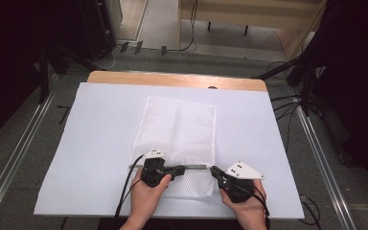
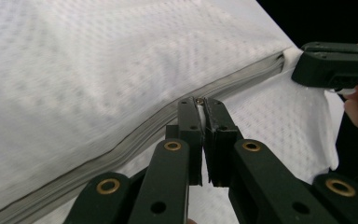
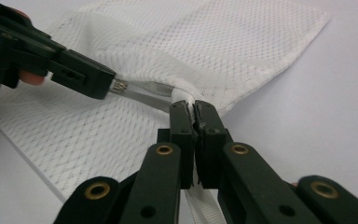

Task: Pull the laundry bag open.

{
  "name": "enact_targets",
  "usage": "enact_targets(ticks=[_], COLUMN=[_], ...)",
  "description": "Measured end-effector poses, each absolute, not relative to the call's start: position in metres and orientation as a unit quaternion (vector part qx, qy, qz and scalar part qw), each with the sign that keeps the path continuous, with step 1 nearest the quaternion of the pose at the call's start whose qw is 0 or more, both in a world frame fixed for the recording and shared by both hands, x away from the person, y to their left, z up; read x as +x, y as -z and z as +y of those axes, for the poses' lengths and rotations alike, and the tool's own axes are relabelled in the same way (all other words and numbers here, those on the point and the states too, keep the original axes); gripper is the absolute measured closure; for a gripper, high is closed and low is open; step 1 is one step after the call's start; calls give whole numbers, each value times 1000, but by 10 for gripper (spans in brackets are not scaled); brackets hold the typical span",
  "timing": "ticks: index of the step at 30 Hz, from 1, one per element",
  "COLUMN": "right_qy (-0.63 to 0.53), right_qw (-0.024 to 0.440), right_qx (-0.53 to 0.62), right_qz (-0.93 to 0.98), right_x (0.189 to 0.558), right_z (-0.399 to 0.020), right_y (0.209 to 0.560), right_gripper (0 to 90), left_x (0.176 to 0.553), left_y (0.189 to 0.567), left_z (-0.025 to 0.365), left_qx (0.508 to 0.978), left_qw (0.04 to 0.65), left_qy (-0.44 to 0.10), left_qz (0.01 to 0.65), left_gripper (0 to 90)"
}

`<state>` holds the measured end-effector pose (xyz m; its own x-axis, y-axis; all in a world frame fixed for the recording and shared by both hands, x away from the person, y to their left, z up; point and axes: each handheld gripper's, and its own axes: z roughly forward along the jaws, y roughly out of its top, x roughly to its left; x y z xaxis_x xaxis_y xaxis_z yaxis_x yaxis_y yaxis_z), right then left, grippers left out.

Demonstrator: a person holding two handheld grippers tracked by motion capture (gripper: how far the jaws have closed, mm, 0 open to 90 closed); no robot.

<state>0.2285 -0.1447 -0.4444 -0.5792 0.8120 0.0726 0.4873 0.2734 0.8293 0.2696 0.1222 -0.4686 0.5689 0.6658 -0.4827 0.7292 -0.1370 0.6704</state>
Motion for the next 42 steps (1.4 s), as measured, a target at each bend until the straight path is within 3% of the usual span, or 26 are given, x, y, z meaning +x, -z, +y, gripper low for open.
enact_targets(ticks=[20, 42], right_qy=[-425, -424], right_qw=[201, 206], right_qx=[439, 453], right_qz=[766, 757], right_x=[231, 232], right_z=[-159, -168], right_y=[441, 436], right_gripper=[891, 892], left_x=[253, 241], left_y=[464, 467], left_z=[205, 258], left_qx=[756, 743], left_qw=[430, 419], left_qy=[-25, -43], left_qz=[493, 520], left_gripper=[878, 878])
